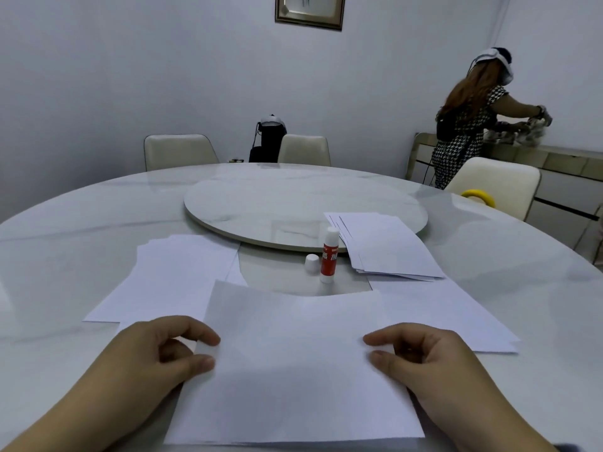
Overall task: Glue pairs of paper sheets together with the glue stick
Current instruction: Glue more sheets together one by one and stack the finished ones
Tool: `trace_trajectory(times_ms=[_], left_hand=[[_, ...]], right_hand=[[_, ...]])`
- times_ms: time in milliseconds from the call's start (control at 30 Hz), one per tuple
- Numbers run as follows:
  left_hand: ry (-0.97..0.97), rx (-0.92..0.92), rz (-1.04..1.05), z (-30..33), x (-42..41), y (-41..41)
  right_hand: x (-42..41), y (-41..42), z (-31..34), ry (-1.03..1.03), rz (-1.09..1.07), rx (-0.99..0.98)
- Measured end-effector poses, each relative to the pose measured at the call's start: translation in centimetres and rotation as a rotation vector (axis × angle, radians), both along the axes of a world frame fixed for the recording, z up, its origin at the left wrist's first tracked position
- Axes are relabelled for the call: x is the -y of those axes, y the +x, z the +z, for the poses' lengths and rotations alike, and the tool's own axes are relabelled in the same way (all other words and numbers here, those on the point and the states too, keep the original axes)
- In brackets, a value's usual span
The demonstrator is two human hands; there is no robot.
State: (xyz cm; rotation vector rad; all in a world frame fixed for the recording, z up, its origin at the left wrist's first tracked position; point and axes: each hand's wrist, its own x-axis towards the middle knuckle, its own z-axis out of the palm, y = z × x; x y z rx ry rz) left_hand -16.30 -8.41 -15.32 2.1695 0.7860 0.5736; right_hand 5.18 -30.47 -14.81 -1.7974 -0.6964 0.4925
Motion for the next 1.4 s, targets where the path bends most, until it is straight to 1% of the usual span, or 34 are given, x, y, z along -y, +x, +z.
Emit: trace_trajectory(times_ms=[167,400,800,1200,1400], left_hand=[[0.088,0.018,-0.007,-0.3,0.3,0.1],[0.097,0.023,-0.030,-0.6,0.1,-0.2],[0.149,0.009,-0.032,-0.7,0.1,-0.4],[0.361,0.021,-0.074,-0.1,1.0,-0.4],[0.416,-0.001,-0.104,-0.3,0.8,-0.4]], right_hand=[[-0.1,0.1,-0.1,-0.058,0.005,0.105],[-0.2,0.0,-0.2,-0.095,0.014,0.189],[-0.1,0.0,-0.5,-0.102,0.005,0.245],[0.0,-0.1,-0.6,-0.130,0.000,0.297],[0.1,-0.2,-0.5,-0.133,0.000,0.294]])
